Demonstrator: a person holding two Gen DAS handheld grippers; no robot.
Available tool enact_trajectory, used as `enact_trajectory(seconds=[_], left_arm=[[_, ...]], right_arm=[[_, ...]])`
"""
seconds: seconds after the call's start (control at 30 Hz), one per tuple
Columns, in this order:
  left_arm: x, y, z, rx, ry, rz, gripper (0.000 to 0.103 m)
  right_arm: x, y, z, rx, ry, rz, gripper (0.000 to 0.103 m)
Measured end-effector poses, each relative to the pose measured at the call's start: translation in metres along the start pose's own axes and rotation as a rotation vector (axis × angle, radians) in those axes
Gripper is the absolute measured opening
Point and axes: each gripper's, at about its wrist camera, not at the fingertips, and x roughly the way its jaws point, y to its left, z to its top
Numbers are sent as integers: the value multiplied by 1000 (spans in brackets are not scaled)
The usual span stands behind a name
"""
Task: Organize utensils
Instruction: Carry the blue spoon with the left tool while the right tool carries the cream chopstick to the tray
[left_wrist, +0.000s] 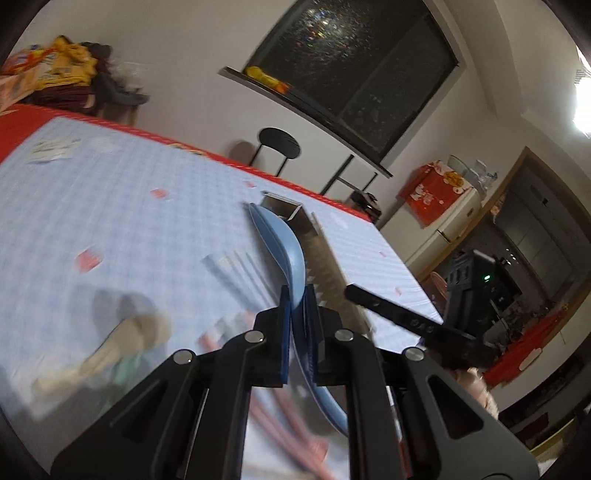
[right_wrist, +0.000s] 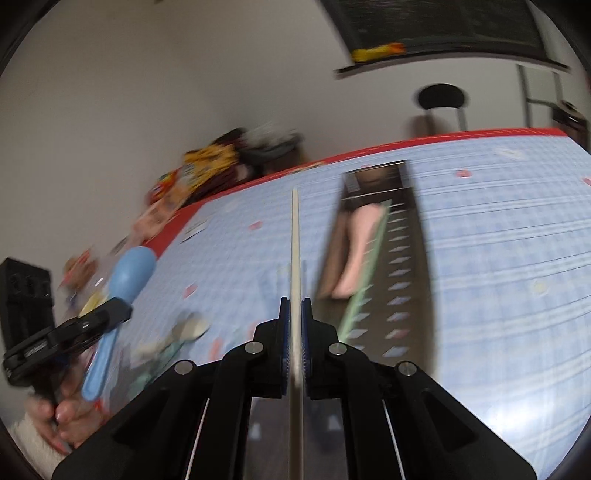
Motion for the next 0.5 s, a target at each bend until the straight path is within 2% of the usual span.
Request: enact_trajectory(seconds=[0.07,0.17,0.27,0.5], left_arm=[[31,-9,18,8,16,-19,11],[70,-17,38,11,43,-44,11],[111,-25,56,17,78,-73,11],[184,-22,71,36,139,-30,11]], right_arm=[[7,-12,11,44,-18,-59,6],[14,-23,23,77,-47,-93,6],[18,-34,28,117,-71,-74,6],[33,-46,28,127,-41,-79,6]])
